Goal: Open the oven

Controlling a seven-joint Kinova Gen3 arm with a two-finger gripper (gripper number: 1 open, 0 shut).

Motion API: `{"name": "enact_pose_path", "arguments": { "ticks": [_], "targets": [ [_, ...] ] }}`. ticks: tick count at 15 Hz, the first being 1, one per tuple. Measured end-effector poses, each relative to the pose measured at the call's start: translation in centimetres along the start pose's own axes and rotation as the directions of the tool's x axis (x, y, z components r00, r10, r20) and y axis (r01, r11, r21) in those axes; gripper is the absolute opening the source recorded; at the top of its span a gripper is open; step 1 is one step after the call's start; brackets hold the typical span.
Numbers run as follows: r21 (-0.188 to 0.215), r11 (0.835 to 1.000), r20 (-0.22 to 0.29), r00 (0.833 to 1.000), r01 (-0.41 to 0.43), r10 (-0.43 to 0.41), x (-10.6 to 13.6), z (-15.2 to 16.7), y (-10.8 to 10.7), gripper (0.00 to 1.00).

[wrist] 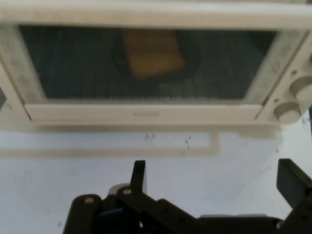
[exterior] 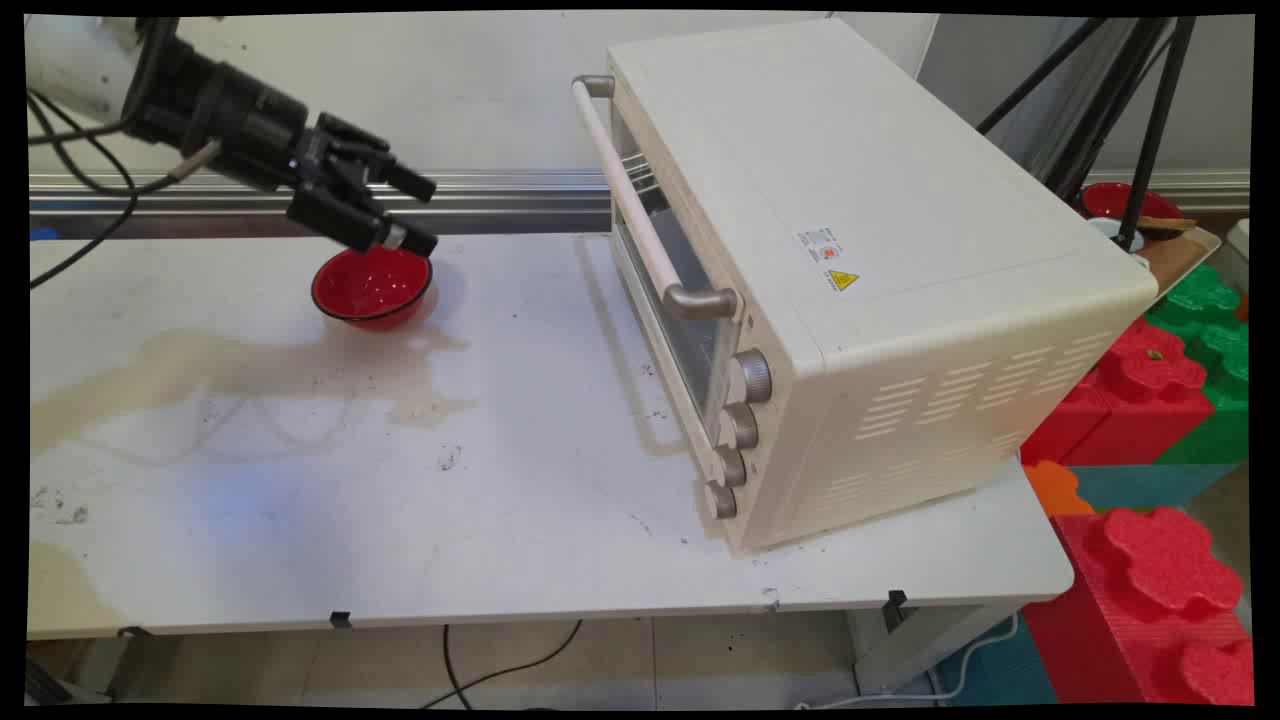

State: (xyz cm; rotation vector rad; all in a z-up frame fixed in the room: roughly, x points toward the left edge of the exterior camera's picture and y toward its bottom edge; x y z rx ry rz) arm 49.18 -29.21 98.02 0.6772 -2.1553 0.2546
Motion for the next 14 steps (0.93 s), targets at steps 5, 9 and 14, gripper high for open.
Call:
{"name": "enact_pose_path", "arguments": {
  "ticks": [5,9,14],
  "targets": [
    [0.003,1.0,-0.046,0.999,-0.002,0.002,3.4,1.1,0.3,1.0],
    [0.001,1.0,-0.058,0.998,0.0,0.0,5.6,2.9,0.5,1.0],
    [-0.003,1.0,-0.063,0.998,0.004,-0.004,7.7,5.4,0.4,1.0]
  ]
}}
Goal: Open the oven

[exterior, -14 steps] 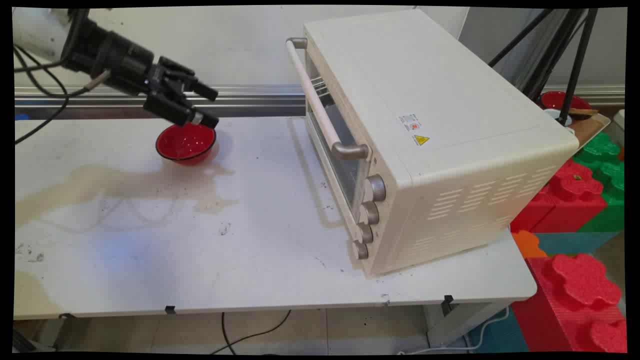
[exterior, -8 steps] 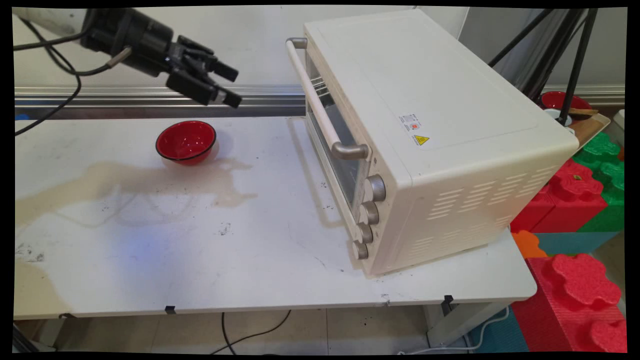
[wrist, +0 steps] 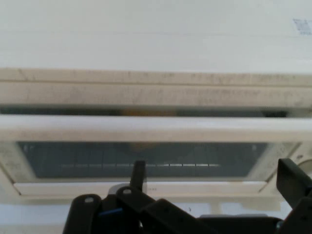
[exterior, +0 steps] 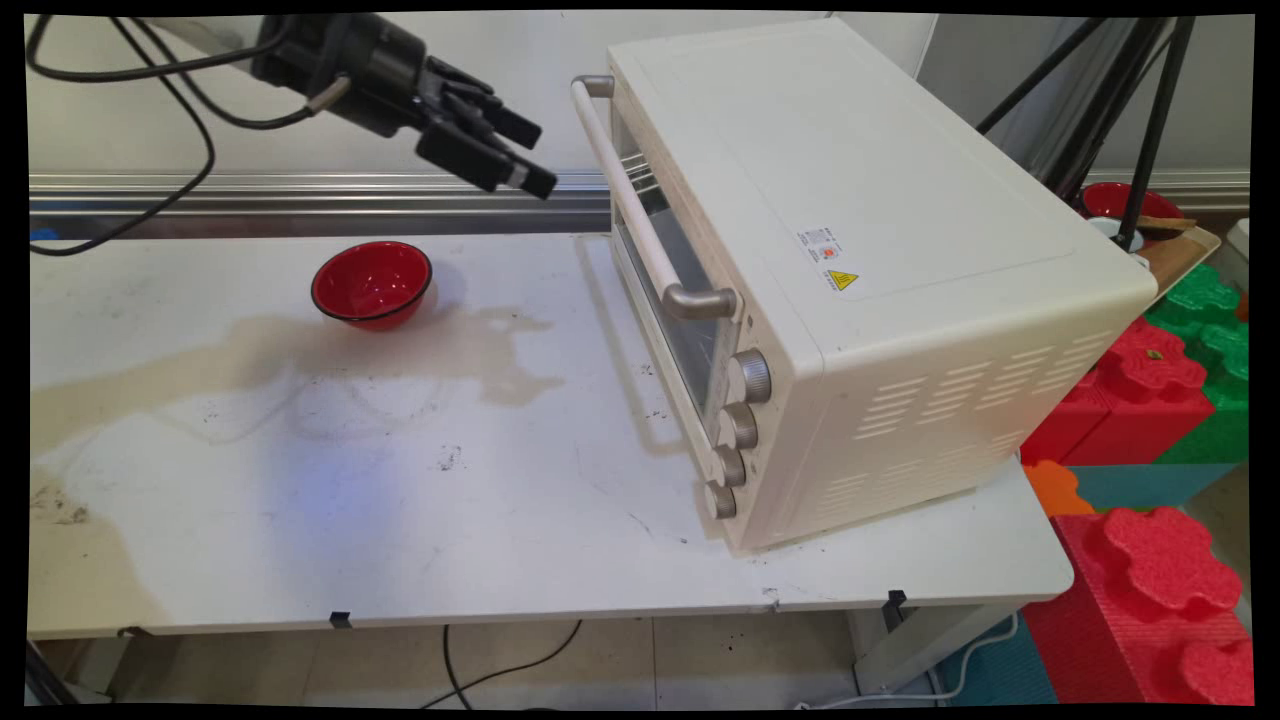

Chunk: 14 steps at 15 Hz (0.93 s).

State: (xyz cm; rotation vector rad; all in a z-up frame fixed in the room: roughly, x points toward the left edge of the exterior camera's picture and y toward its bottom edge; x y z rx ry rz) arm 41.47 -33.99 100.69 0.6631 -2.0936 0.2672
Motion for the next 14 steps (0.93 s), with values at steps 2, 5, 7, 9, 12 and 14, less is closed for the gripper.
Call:
{"name": "enact_pose_path", "arguments": {
  "ticks": [2,5,7,9,12,14],
  "targets": [
    [-0.001,1.0,-0.003,1.0,0.002,-0.002,0.7,1.0,0.0,1.0],
    [-0.003,1.0,-0.01,1.0,0.001,-0.001,1.6,2.5,0.0,1.0],
    [-0.003,1.0,-0.015,1.0,-0.001,0.0,2.2,3.3,0.0,1.0],
    [-0.002,1.0,-0.017,1.0,-0.002,0.002,2.7,4.1,0.0,1.0],
    [-0.001,1.0,-0.017,1.0,-0.004,0.004,3.0,4.8,0.0,1.0],
    [0.0,1.0,-0.015,1.0,-0.006,0.006,3.2,5.2,0.1,0.0]
  ]
}}
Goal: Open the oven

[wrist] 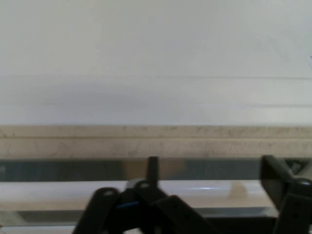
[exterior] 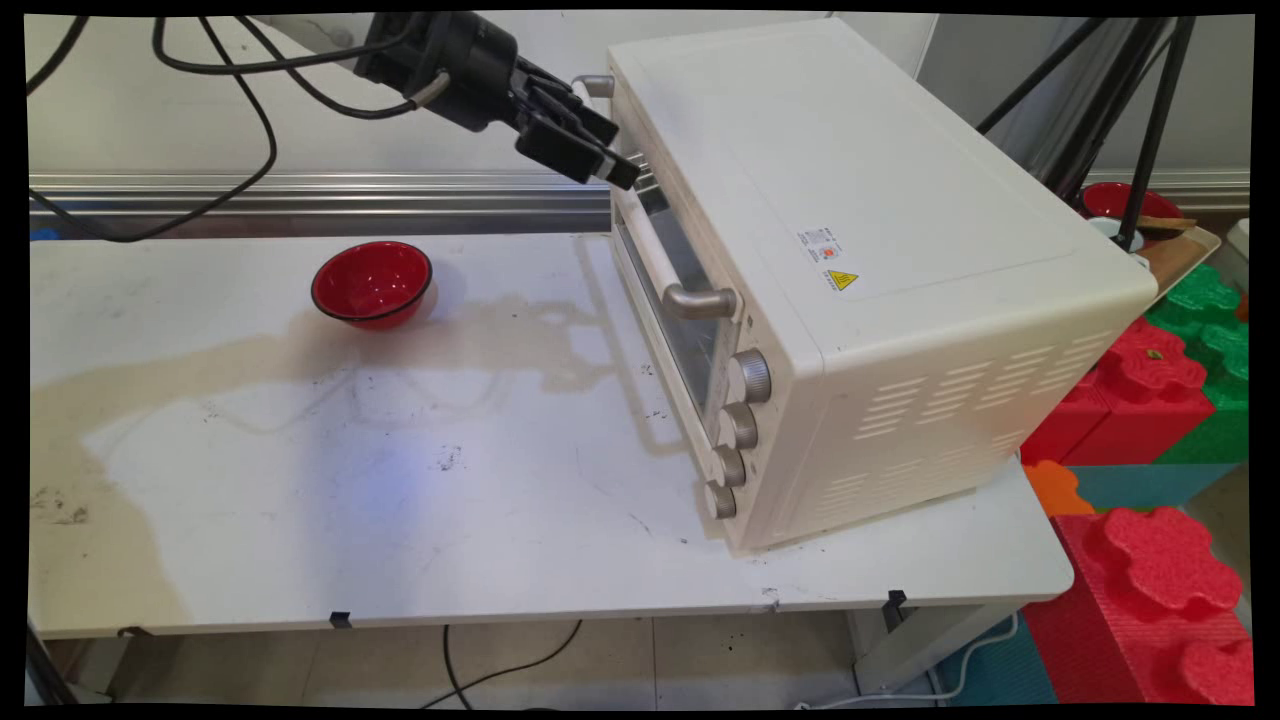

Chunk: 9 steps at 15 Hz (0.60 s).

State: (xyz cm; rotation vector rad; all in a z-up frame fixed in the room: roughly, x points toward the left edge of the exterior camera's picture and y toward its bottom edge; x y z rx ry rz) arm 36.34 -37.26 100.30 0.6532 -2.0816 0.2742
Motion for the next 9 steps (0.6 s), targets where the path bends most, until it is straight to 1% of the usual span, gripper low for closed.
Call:
{"name": "enact_pose_path", "arguments": {
  "ticks": [9],
  "targets": [
    [0.013,1.0,0.001,1.0,-0.004,0.004,0.47,0.95,-0.03,0.0]
  ]
}}
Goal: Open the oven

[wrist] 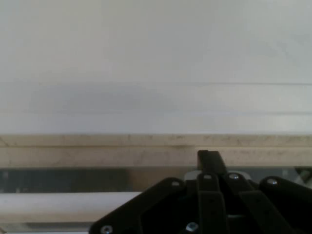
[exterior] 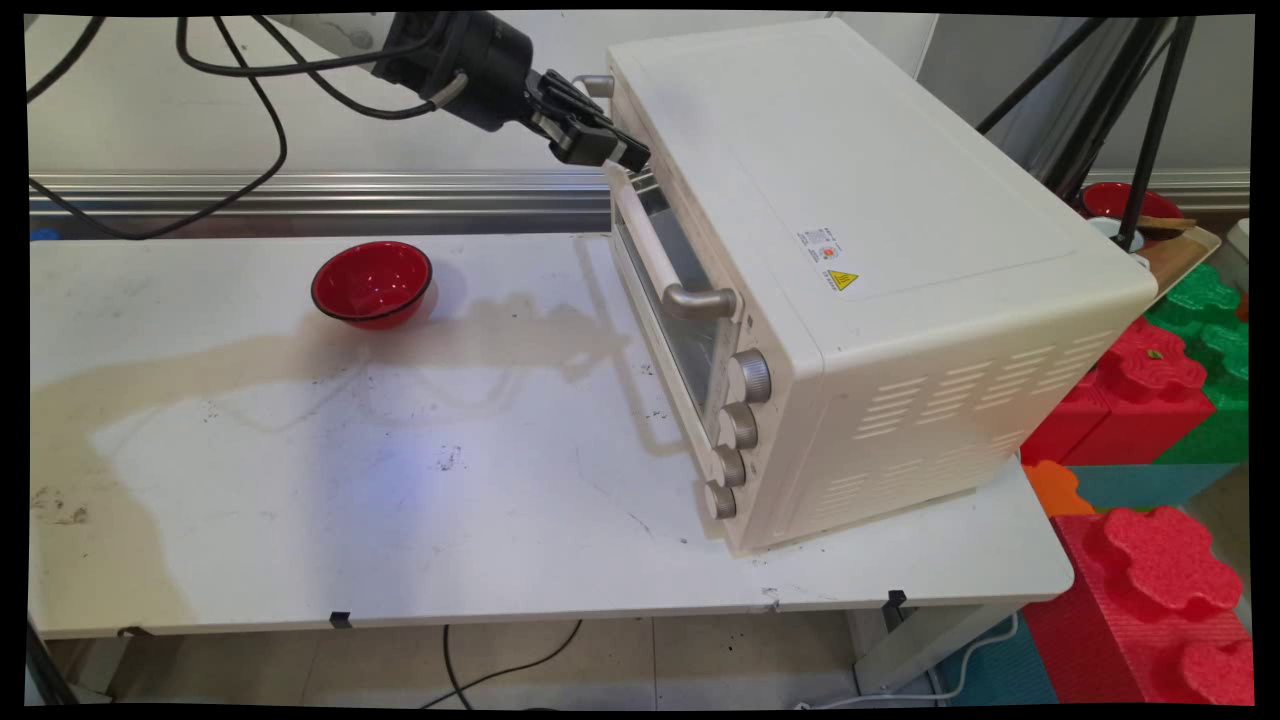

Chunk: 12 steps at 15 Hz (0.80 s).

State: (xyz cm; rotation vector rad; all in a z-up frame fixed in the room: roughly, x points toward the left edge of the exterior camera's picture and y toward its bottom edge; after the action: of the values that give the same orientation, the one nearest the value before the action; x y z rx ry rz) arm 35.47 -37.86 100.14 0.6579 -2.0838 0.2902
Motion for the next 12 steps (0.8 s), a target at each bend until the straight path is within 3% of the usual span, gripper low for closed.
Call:
{"name": "enact_pose_path", "arguments": {
  "ticks": [12],
  "targets": [
    [0.0,1.0,0.036,0.999,-0.007,0.007,-0.4,1.8,0.0,0.0]
  ]
}}
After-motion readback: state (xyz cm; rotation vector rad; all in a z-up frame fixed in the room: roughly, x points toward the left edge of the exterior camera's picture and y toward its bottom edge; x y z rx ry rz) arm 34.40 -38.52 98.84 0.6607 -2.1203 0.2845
